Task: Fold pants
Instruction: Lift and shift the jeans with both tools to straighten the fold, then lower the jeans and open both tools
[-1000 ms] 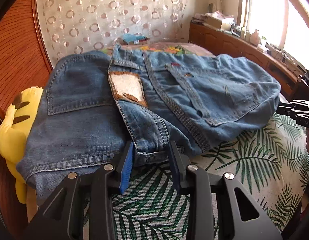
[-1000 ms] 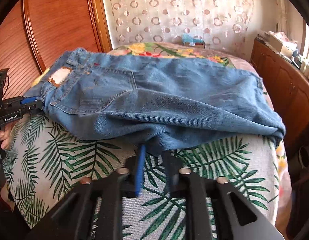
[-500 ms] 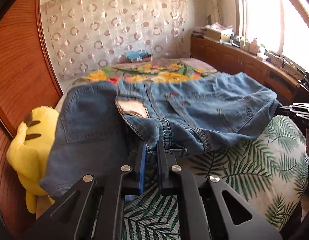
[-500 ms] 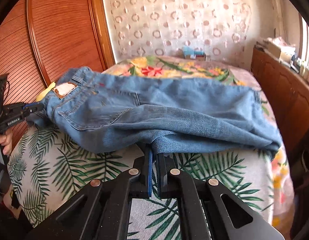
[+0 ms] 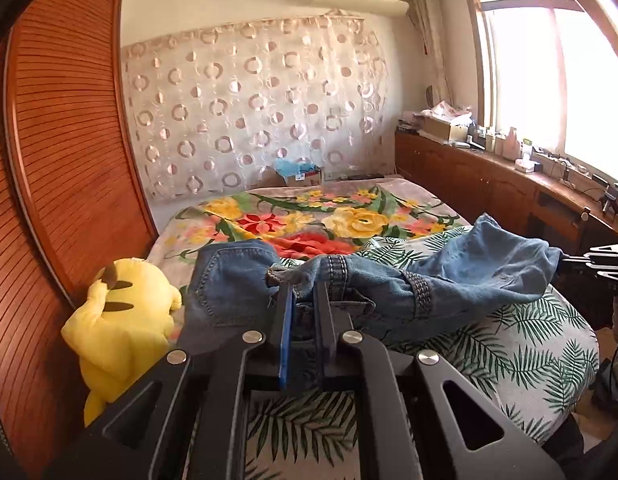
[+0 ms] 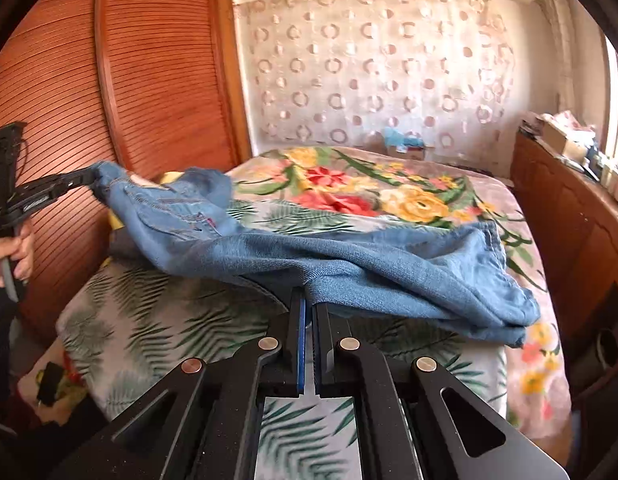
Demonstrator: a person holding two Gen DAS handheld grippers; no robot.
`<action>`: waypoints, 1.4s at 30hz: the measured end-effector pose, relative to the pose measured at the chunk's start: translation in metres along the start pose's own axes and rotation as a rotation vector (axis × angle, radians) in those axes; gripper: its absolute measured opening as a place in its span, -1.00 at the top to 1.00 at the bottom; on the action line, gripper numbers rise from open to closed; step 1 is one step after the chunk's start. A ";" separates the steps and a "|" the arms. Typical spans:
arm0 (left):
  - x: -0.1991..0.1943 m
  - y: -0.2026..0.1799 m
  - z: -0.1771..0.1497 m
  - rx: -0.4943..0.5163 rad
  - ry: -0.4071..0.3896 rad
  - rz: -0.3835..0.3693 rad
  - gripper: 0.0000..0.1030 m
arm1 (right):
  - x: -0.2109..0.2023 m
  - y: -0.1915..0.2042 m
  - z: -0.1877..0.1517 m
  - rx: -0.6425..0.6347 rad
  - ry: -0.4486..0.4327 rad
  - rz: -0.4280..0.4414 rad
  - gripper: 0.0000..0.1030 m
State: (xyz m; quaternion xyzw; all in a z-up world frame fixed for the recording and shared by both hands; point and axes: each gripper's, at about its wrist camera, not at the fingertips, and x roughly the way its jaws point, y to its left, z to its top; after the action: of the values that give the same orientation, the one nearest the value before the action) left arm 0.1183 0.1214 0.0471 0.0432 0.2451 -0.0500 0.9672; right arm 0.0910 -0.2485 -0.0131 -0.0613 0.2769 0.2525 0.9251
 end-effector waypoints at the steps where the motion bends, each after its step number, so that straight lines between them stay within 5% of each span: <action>1: -0.009 0.003 -0.004 -0.010 -0.006 0.000 0.80 | -0.006 0.002 -0.004 -0.005 0.002 0.009 0.96; 6: -0.031 0.008 -0.042 -0.026 0.043 0.000 0.80 | -0.029 0.018 -0.036 -0.012 0.019 0.074 0.95; 14: -0.015 0.004 -0.103 -0.040 0.194 -0.026 0.80 | -0.009 0.005 -0.078 0.036 0.105 0.088 0.95; 27: -0.031 -0.006 -0.106 -0.016 0.203 -0.020 0.74 | -0.017 0.006 -0.068 0.075 0.125 0.059 0.95; 33: -0.033 -0.008 -0.094 -0.001 0.180 -0.010 0.10 | -0.035 -0.002 -0.065 0.091 0.080 0.030 0.95; 37: -0.021 -0.007 -0.089 0.000 0.194 -0.011 0.01 | -0.035 -0.010 -0.060 0.098 0.057 0.006 0.95; 39: -0.013 -0.006 -0.089 -0.008 0.196 -0.017 -0.63 | -0.031 -0.013 -0.058 0.101 0.051 0.001 0.95; 42: 0.002 -0.003 -0.087 -0.041 0.206 -0.053 -0.72 | -0.019 -0.013 -0.056 0.093 0.038 -0.016 0.95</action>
State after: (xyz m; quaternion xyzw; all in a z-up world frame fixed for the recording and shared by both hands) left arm 0.0784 0.1279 -0.0303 0.0217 0.3455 -0.0655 0.9359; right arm 0.0567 -0.2819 -0.0503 -0.0255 0.3053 0.2306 0.9235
